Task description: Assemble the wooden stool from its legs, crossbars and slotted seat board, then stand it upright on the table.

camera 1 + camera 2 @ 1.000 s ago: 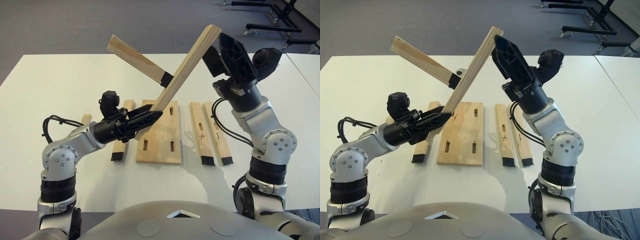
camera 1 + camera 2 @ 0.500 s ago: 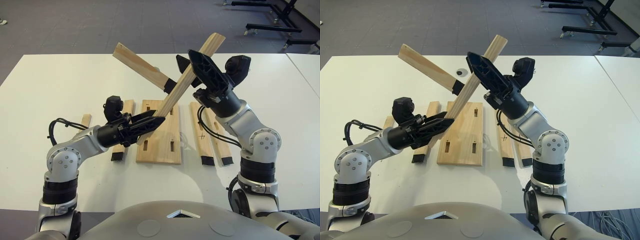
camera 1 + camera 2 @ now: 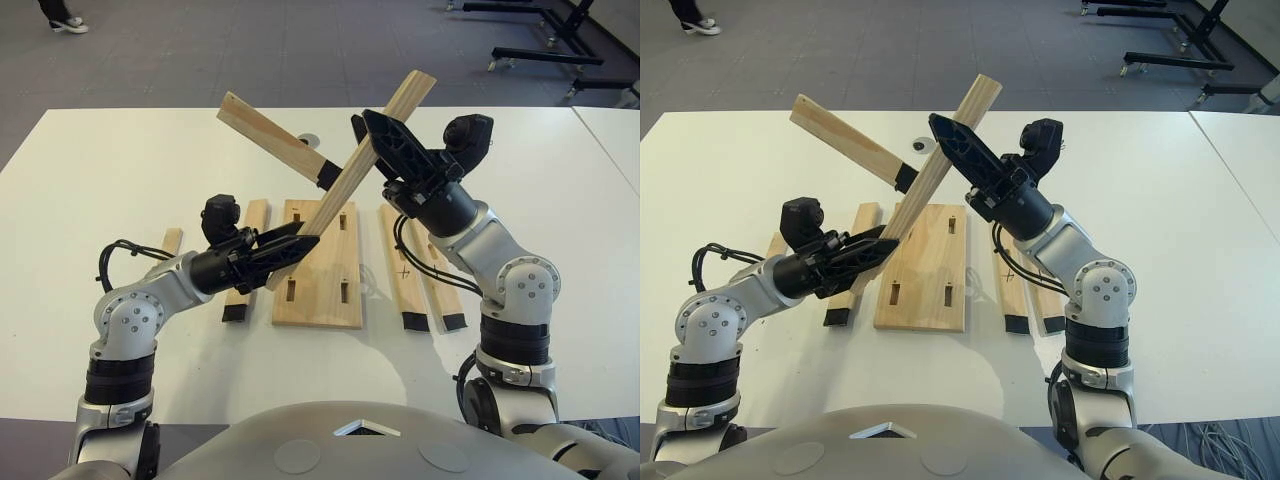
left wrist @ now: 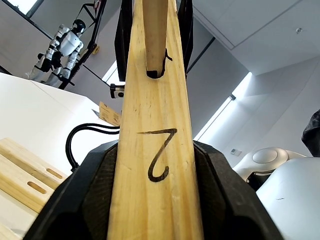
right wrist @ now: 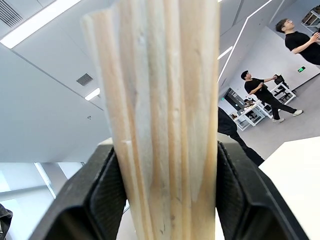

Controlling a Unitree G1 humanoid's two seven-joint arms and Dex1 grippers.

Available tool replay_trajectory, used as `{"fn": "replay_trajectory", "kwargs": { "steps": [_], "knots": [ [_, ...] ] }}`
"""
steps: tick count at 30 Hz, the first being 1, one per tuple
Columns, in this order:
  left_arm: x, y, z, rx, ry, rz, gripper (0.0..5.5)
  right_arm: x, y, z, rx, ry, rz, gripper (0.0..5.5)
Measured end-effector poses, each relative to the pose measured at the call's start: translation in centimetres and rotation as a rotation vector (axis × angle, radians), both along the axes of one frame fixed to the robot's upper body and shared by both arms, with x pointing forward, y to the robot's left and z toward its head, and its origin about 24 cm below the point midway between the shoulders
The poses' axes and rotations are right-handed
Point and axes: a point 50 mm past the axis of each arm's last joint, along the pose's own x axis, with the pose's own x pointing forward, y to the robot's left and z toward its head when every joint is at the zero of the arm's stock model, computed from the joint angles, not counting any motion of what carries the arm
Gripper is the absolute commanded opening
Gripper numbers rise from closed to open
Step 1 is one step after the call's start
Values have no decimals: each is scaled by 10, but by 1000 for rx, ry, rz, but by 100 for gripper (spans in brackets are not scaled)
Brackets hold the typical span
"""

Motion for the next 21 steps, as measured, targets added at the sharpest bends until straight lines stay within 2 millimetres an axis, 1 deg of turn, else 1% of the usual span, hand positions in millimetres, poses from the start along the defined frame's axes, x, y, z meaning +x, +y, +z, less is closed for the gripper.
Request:
{"fn": "replay_trajectory", "kwargs": {
  "steps": [3, 4, 8, 10, 13, 16, 19, 21],
  "knots": [
    [-2, -1, -2, -17, 15, 5, 204, 0, 0, 0, -6, -3, -3, 216],
    [-2, -2, -2, -21, 17, 5, 241, 0, 0, 0, -6, -5, -2, 216],
    [-8, 1, 4, -104, 11, 0, 305, -1, -3, 2, 27, -38, 0, 213],
    [-9, 0, 6, -113, 1, 6, 337, 0, -5, 4, 32, -53, -15, 213],
    [-7, 2, 7, -105, -1, 32, 376, 1, -10, 7, 15, -124, -73, 212],
    [-5, 7, 9, -100, -12, 69, 388, 2, -19, 9, -14, -165, -114, 210],
    [-5, 14, 8, -54, -11, 96, 388, 2, -35, 13, -54, -216, -153, 210],
    [-4, 21, 2, 55, -18, 133, 388, 2, -60, 22, -93, -265, -234, 205]
  ]
}}
